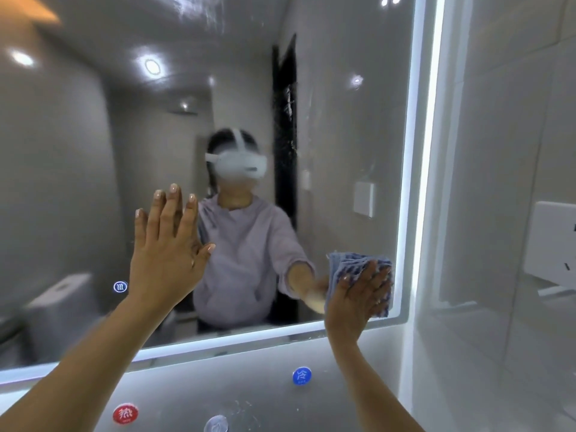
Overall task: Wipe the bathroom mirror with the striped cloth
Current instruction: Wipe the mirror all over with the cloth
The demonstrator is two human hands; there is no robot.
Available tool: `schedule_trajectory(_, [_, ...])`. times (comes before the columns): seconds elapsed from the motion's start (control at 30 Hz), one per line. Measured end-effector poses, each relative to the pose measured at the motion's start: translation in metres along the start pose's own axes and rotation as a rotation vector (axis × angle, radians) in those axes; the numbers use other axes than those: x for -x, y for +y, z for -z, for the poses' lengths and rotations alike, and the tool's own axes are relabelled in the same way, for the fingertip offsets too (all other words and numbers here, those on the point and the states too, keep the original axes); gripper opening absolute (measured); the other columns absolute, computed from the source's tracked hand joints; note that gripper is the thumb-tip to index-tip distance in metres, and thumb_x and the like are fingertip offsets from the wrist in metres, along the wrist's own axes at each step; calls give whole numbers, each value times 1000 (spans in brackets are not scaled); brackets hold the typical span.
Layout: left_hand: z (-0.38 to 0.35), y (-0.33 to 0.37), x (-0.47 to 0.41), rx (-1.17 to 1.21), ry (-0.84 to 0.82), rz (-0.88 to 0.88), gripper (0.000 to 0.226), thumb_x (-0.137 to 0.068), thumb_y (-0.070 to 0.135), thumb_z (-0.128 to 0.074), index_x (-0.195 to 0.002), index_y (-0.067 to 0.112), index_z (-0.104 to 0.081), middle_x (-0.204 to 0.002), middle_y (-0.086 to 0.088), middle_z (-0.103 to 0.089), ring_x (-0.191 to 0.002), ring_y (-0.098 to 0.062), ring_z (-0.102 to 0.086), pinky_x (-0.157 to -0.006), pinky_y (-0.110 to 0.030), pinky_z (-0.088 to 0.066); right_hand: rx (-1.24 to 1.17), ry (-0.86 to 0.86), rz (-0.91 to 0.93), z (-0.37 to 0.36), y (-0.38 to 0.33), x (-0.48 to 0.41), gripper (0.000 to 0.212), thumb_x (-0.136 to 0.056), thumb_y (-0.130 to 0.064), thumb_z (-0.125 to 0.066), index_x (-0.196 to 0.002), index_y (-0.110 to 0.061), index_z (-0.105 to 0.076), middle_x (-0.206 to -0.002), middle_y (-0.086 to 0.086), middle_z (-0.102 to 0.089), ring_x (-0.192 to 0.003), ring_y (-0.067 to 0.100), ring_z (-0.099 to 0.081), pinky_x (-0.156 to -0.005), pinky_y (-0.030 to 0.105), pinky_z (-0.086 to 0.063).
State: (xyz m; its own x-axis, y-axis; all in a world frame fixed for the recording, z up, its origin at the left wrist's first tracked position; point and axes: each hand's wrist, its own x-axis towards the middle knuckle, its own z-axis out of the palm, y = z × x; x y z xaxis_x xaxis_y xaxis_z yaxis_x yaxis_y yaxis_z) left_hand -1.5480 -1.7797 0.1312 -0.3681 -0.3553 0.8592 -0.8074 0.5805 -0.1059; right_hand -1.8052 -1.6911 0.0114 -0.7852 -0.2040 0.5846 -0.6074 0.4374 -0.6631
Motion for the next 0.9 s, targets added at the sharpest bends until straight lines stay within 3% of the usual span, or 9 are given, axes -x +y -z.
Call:
schedule_trajectory(0.1, [1,1,0,-5,-9,-3,78,-85,54,-30,-147,8,-19,-156,-19,-12,-144,-37,-9,-113,-58,-12,-38,-2,107,-12,-27,46,60,-102,-36,-14,-147,3,-22,-150,32,-22,-137,52,-22,-111,62,-16])
schedule_trajectory(0.2, [0,1,0,-2,-16,-6,79,-85,55,-28,-148,8,-17,-157,-18,-9,-145,-35,-7,-113,-57,-11,-108,-98,440,-25,-38,98,59,-101,-44,-10,-152,-16,-2,-158,14,-5,-145,37,-5,-112,56,-10])
schedule_trajectory(0.37, [2,0,0,-5,-17,-11,80,-84,55,-28,-147,7,-19,-156,-20,-11,-144,-37,-9,-113,-57,-11,-81,-73,660,-26,-18,92,56,-100,-40,-25,-152,-23,-13,-160,5,-7,-146,28,-9,-110,53,-17])
schedule_trajectory(0.43, [3,0,0,0,-13,-10,80,-83,55,-29,-146,7,-20,-156,-20,-13,-144,-38,-11,-112,-58,-12,-67,-98,736,-21,-3,76,56,-100,-40,-23,-152,-26,-8,-160,1,-5,-146,26,-10,-111,53,-18])
schedule_trajectory(0.5, [3,1,0,12,-17,-5,80,-83,54,-30,-147,7,-21,-156,-20,-13,-144,-37,-11,-113,-59,-13,-53,-102,703,-13,12,56,57,-100,-42,-16,-151,-28,5,-159,0,3,-146,26,-4,-113,53,-16])
schedule_trajectory(0.57, [2,1,0,21,-14,2,80,-84,54,-30,-147,7,-21,-156,-19,-12,-144,-37,-10,-113,-59,-13,-42,-72,592,-5,25,30,57,-98,-49,-8,-149,-31,14,-159,-2,15,-146,24,8,-118,49,-3])
schedule_trajectory(0.67, [-1,0,0,11,-11,-7,79,-85,56,-27,-147,7,-21,-156,-18,-12,-144,-36,-9,-113,-58,-12,-97,-20,357,13,37,-16,65,-95,-57,-8,-146,-32,22,-158,4,13,-147,27,9,-119,48,2])
schedule_trajectory(0.8, [-4,-1,0,7,21,-3,77,-85,53,-31,-146,7,-24,-155,-20,-16,-143,-37,-13,-112,-59,-14,-130,125,54,23,22,-52,63,-97,-50,-13,-148,-14,-1,-158,15,-7,-146,35,-7,-118,45,0])
schedule_trajectory(0.9, [-5,-1,0,2,26,-8,77,-85,52,-32,-147,8,-22,-156,-19,-15,-144,-37,-11,-113,-57,-12,-96,106,-6,19,0,-42,60,-99,-38,-22,-148,-5,-10,-155,24,-13,-144,42,-10,-118,48,-1])
